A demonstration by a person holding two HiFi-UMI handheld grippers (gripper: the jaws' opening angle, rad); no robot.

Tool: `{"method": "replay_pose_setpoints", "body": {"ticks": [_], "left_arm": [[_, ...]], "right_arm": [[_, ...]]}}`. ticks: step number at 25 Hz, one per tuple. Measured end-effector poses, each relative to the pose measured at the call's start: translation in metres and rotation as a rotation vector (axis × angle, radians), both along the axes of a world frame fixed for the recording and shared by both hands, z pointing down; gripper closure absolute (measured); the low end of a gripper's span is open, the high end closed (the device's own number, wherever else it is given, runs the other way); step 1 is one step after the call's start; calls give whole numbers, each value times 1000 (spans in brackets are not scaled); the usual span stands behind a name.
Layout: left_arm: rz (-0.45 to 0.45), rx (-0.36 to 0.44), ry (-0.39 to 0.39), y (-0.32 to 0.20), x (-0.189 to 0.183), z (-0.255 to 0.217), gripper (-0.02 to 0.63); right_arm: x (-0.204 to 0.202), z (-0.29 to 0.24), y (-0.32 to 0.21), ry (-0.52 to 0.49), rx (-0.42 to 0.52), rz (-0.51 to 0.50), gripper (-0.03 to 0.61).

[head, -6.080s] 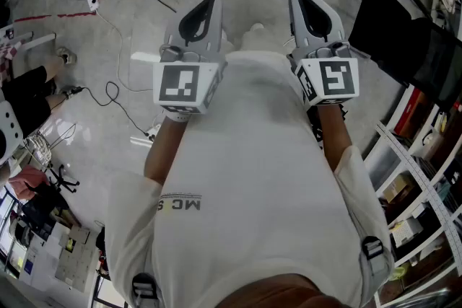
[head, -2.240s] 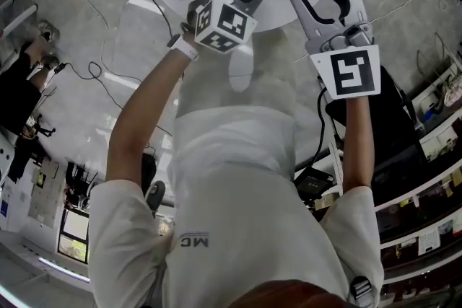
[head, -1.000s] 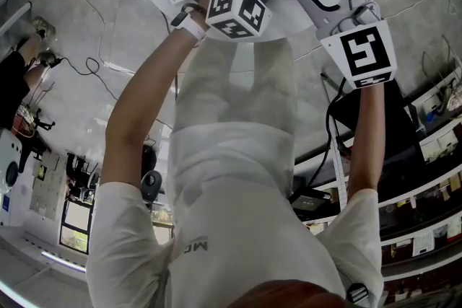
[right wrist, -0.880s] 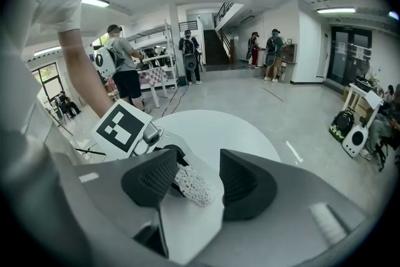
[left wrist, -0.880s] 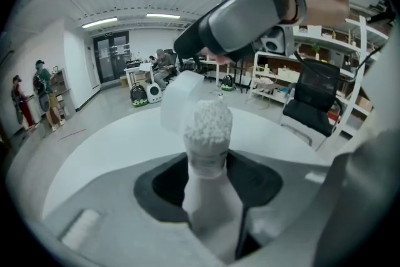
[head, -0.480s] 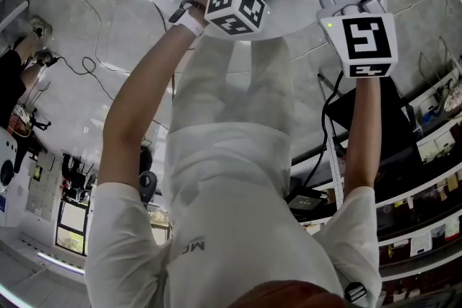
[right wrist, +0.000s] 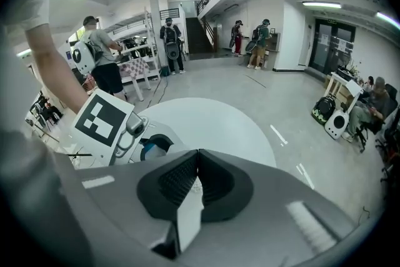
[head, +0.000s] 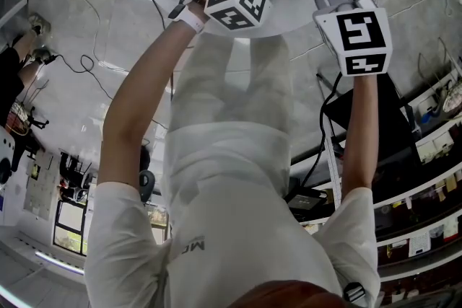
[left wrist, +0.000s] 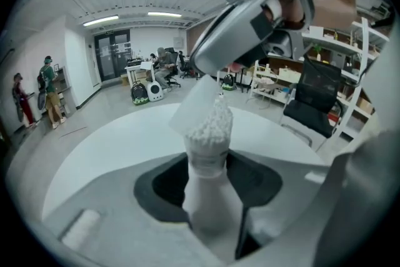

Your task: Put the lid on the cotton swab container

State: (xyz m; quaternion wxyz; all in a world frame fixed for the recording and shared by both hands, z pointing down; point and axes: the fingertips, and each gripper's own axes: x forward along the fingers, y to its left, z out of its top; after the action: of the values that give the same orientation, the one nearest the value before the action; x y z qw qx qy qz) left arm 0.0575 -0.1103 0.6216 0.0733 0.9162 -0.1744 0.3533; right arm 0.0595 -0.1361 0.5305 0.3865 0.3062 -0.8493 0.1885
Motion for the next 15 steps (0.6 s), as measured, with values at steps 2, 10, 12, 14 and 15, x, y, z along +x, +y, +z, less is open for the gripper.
{"method": "replay_pose_setpoints", "body": {"ticks": [2, 10, 12, 14, 15], "left_arm": [[-3, 0, 0, 0, 1, 0, 422], [-13, -7, 4, -4, 0, 4, 423], [-11, -10, 4, -5, 1, 3, 423], [-11, -12, 4, -4, 1, 2, 423], [-12, -13, 4, -4, 1, 2, 423]], "right_arm": [[2, 3, 6, 1, -11, -2, 591], [5, 28, 20, 14, -42, -1, 591], [7, 29, 21, 2, -45, 9, 589], [7, 29, 21, -5, -46, 19, 590], [7, 29, 21, -5, -44, 23, 588]]}}
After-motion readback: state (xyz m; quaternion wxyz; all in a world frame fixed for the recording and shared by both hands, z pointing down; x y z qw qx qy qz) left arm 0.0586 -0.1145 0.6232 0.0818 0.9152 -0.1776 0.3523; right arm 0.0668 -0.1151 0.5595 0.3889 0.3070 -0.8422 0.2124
